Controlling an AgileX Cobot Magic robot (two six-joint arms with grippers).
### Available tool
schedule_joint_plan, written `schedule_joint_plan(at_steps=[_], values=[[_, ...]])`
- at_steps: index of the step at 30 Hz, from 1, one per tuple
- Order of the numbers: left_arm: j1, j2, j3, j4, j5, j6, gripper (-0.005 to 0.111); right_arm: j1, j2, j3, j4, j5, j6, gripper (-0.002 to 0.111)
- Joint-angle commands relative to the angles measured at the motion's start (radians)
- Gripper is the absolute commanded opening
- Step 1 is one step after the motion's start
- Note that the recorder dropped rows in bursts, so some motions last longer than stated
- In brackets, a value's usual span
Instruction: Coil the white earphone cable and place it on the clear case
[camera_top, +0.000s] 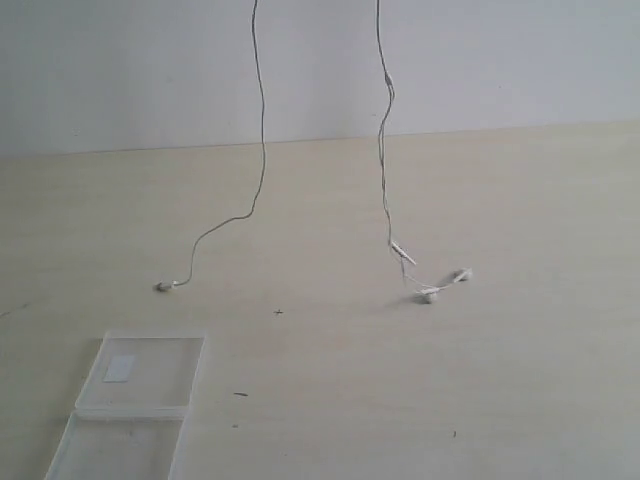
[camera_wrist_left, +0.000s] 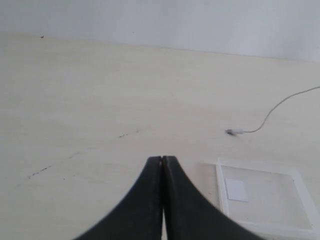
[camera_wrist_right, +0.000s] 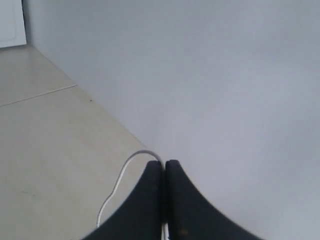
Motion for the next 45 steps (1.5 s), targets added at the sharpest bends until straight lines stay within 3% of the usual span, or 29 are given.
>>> schedule_joint_plan(at_steps=[1, 13, 23, 40, 45], values=[[-0.006, -0.005, 0.000, -0.001, -0.005, 0.001, 0.000, -0.001, -0.045, -0.002, 0.004, -0.051, 0.006, 0.000], [-0.006, -0.005, 0.000, -0.001, -0.005, 0.001, 0.000, -0.001, -0.112, -0.005, 0.030, -0.132, 0.008, 0.000], [-0.006, -0.005, 0.000, -0.001, -0.005, 0.001, 0.000, -0.001, -0.114, -0.122, 0.059, -0.105, 0.008, 0.000], [-0.006, -0.005, 0.000, 0.005, -0.010, 0.005, 0.000, -0.001, -0.125, -0.130, 0.110, -0.104, 0.006, 0.000], [-0.006, -0.005, 0.000, 0.112, -0.095, 0.077, 0.000, -0.001, -0.125, -0.130, 0.110, -0.093, 0.006, 0.000]])
